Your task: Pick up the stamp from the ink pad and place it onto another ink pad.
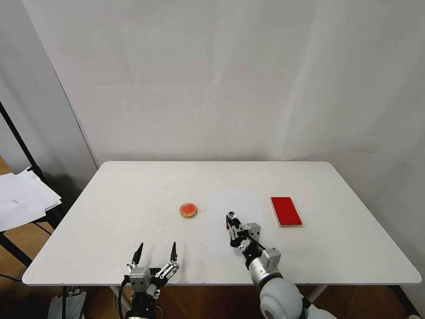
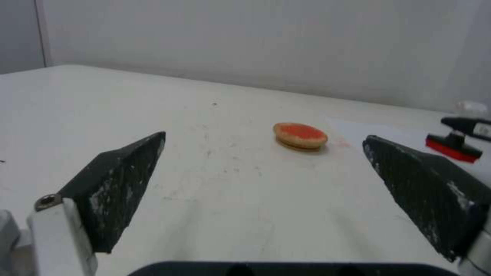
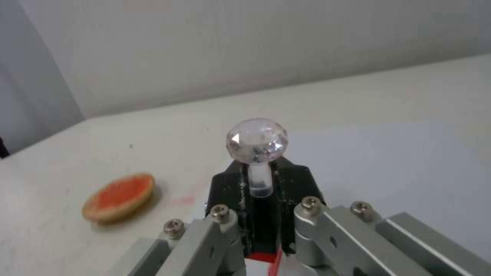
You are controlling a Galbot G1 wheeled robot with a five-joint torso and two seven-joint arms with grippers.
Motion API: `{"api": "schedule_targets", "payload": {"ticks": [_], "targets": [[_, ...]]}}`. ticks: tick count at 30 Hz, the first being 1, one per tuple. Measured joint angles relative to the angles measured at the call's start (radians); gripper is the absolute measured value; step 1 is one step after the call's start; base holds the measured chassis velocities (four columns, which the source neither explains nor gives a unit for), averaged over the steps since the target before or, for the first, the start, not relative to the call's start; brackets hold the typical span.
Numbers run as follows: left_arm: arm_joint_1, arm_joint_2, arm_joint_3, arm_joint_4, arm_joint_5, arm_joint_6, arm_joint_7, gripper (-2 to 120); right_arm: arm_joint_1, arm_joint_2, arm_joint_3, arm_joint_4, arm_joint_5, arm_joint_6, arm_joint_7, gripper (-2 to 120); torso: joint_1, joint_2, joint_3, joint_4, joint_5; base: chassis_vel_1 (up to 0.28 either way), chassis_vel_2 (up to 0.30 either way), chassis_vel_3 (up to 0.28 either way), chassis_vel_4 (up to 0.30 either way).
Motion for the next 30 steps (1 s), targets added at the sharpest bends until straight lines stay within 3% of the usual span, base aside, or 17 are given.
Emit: {"api": "schedule_targets", "payload": {"ticks": [8,15,30], "targets": [[0.0,0.0,0.0,0.0,0.0,0.0,0.0,102,0.099,0.01,-0.035,-0.015,0.03,0.04,-0.042,8,0.0,0.0,0.0,0.0,0.0,0.0,0.0,0.0,0.0],[0.0,0.0,0.0,0.0,0.0,0.0,0.0,102,0.208,0.079,-0.153,-0.089,0.042,0.054,-0.064,8,0.0,0.0,0.0,-0.0001,-0.0002,0.0,0.0,0.0,0.0],[0.0,0.0,0.0,0.0,0.0,0.0,0.0,102,0.306,0.14,-0.27,-0.177,0.074,0.028,-0.048,8,0.0,0.0,0.0,-0.0002,-0.0001,0.0,0.0,0.0,0.0]]}}
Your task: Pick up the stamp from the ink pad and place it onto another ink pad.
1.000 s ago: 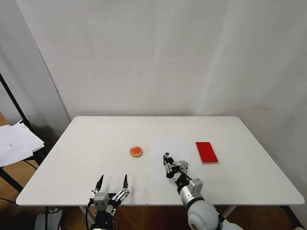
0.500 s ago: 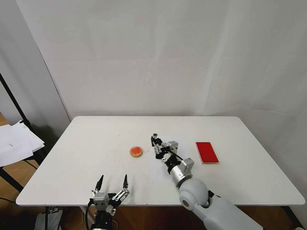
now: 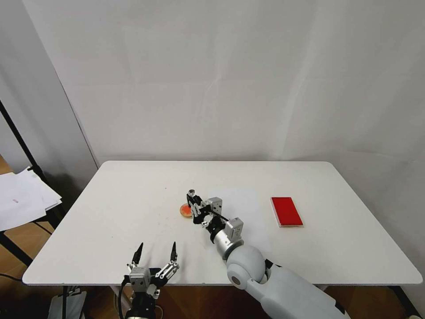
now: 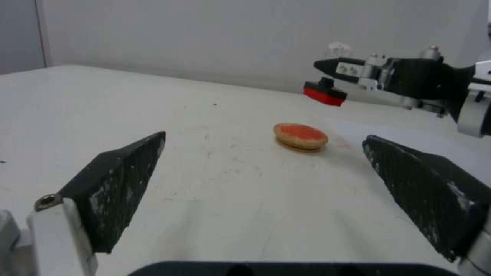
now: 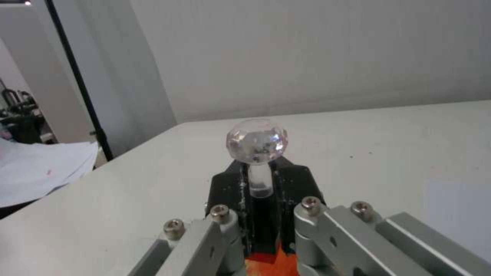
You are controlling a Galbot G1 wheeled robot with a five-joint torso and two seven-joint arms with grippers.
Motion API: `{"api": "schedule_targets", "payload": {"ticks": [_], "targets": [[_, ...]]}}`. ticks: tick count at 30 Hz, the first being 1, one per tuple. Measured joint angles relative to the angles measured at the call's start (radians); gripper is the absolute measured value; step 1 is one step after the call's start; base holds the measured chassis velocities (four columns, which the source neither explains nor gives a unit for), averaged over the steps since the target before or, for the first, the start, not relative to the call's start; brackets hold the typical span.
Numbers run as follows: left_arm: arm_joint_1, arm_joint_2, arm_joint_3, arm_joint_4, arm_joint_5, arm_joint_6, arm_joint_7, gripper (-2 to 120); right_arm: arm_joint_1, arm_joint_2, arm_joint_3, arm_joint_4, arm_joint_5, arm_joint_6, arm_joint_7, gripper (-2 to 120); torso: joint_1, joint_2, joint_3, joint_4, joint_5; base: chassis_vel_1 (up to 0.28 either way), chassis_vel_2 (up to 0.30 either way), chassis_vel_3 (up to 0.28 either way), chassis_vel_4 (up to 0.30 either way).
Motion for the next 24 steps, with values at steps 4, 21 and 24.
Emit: {"api": "schedule_targets", "payload": {"ticks": [4,21,24], "targets": [[0.0,0.0,0.0,0.0,0.0,0.0,0.0,102,0.011,0.018,-0.006,-0.044,-0.001,0.013,-0.006,8,0.0,0.0,0.0,0.0,0.0,0.0,0.0,0.0,0.0],[0.0,0.0,0.0,0.0,0.0,0.0,0.0,102,0.011,0.059,-0.017,-0.099,-0.007,0.033,-0.01,8,0.0,0.0,0.0,0.0,0.0001,0.0,0.0,0.0,0.0],[0.0,0.0,0.0,0.0,0.0,0.0,0.0,102,0.01,0.062,-0.016,-0.102,-0.009,0.034,-0.01,8,0.0,0.0,0.0,0.0,0.0,0.0,0.0,0.0,0.0]]}}
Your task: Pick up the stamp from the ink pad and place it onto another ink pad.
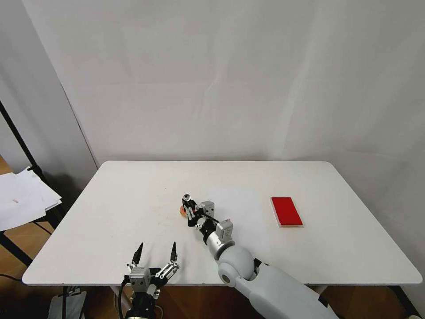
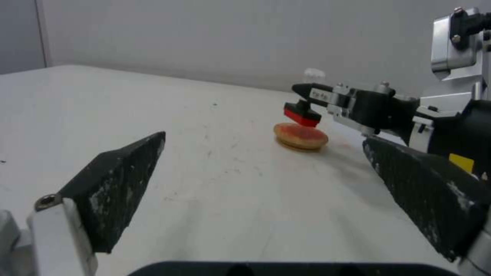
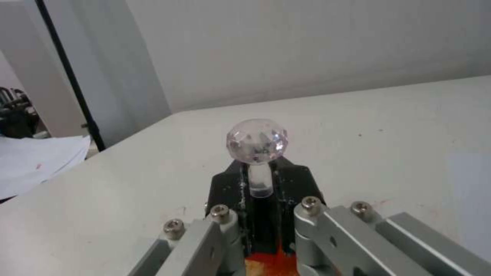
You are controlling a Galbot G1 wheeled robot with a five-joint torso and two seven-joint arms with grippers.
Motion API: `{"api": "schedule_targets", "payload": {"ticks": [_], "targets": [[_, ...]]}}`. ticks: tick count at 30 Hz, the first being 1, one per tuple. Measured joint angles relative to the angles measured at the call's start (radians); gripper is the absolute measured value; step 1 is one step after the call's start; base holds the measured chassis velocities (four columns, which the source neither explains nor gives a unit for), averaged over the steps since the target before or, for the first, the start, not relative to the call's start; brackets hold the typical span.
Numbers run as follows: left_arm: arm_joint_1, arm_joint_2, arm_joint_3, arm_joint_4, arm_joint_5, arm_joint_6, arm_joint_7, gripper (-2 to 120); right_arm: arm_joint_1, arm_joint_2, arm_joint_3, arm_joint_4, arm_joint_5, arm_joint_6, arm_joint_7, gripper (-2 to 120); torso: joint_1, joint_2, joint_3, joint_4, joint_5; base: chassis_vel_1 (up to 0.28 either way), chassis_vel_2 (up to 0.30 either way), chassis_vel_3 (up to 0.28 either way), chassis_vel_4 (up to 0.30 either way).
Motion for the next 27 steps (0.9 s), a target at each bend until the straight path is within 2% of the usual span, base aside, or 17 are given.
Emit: {"api": "schedule_targets", "payload": {"ticks": [27], "targets": [[0.0,0.0,0.0,0.0,0.0,0.0,0.0,102,-0.005,0.001,0.002,-0.012,-0.005,-0.001,0.008,8,0.0,0.0,0.0,0.0,0.0,0.0,0.0,0.0,0.0]]}}
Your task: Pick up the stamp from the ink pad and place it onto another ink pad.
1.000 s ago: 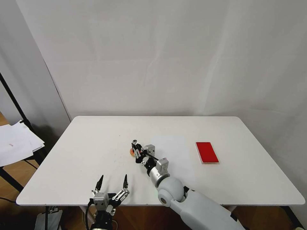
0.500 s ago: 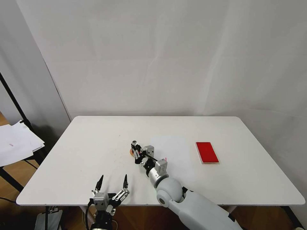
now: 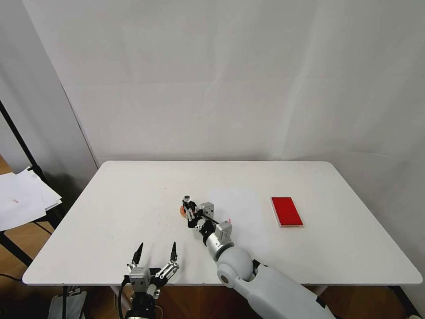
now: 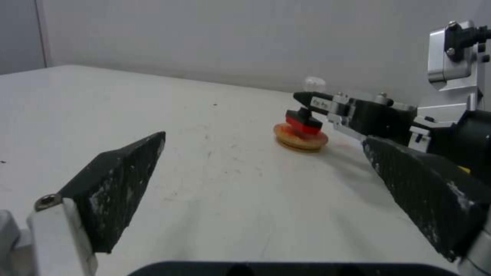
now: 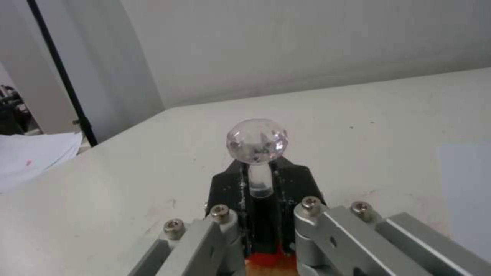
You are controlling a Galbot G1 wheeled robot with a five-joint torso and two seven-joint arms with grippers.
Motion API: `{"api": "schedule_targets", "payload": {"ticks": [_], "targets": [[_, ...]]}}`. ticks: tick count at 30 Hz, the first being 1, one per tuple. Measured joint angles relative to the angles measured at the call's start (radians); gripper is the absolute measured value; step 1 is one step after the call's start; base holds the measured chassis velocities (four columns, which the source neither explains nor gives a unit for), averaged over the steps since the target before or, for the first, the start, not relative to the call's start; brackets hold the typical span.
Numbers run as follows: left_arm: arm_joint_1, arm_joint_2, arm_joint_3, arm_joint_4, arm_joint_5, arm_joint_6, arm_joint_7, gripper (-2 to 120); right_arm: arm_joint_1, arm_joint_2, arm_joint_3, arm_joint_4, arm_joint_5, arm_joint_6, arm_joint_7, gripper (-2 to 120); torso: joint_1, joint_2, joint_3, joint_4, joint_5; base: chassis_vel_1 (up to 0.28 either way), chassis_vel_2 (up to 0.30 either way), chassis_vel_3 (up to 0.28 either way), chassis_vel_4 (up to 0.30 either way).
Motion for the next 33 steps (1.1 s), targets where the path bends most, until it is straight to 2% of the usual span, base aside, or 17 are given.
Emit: {"api": "schedule_targets", "payload": {"ticks": [5,8,10,14,15,19,21,23,29,33], "targets": [[0.0,0.0,0.0,0.0,0.0,0.0,0.0,102,-0.003,0.002,0.0,-0.001,-0.001,0.0,0.005,11,0.0,0.0,0.0,0.0,0.0,0.0,0.0,0.0,0.0],[0.0,0.0,0.0,0.0,0.0,0.0,0.0,102,-0.003,0.005,-0.002,-0.002,-0.001,0.0,0.008,25,0.0,0.0,0.0,0.0,0.0,0.0,0.0,0.0,0.0],[0.0,0.0,0.0,0.0,0.0,0.0,0.0,102,-0.003,0.007,-0.002,-0.002,0.0,0.0,0.008,26,0.0,0.0,0.0,0.0,0.0,0.0,0.0,0.0,0.0],[0.0,0.0,0.0,0.0,0.0,0.0,0.0,102,-0.004,0.012,-0.004,-0.004,0.0,0.0,0.009,46,0.0,0.0,0.0,0.0,0.0,0.0,0.0,0.0,0.0],[0.0,0.0,0.0,0.0,0.0,0.0,0.0,102,-0.004,0.012,-0.004,-0.004,0.0,0.0,0.009,46,0.0,0.0,0.0,0.0,0.0,0.0,0.0,0.0,0.0],[0.0,0.0,0.0,0.0,0.0,0.0,0.0,102,-0.004,0.013,-0.006,-0.004,0.0,0.0,0.01,65,0.0,0.0,0.0,0.0,0.0,0.0,0.0,0.0,0.0],[0.0,0.0,0.0,0.0,0.0,0.0,0.0,102,-0.004,0.014,-0.006,-0.004,0.001,0.0,0.012,68,0.0,0.0,0.0,0.0,0.0,0.0,0.0,0.0,0.0],[0.0,0.0,0.0,0.0,0.0,0.0,0.0,102,-0.002,0.012,-0.006,0.0,0.003,-0.006,0.016,78,0.0,0.0,0.0,0.0001,0.0001,0.0,0.0,0.0,0.0],[0.0,0.0,0.0,0.0,0.0,0.0,0.0,102,0.008,-0.03,0.018,0.062,0.013,-0.035,0.026,99,0.0,0.0,0.0,0.0001,0.0001,0.0,0.0,0.0,0.0],[0.0,0.0,0.0,0.0,0.0,0.0,0.0,102,-0.006,-0.082,0.072,0.125,0.019,-0.055,0.035,100,0.0,0.0,0.0,0.0002,0.0001,0.0,0.0,0.0,0.0]]}}
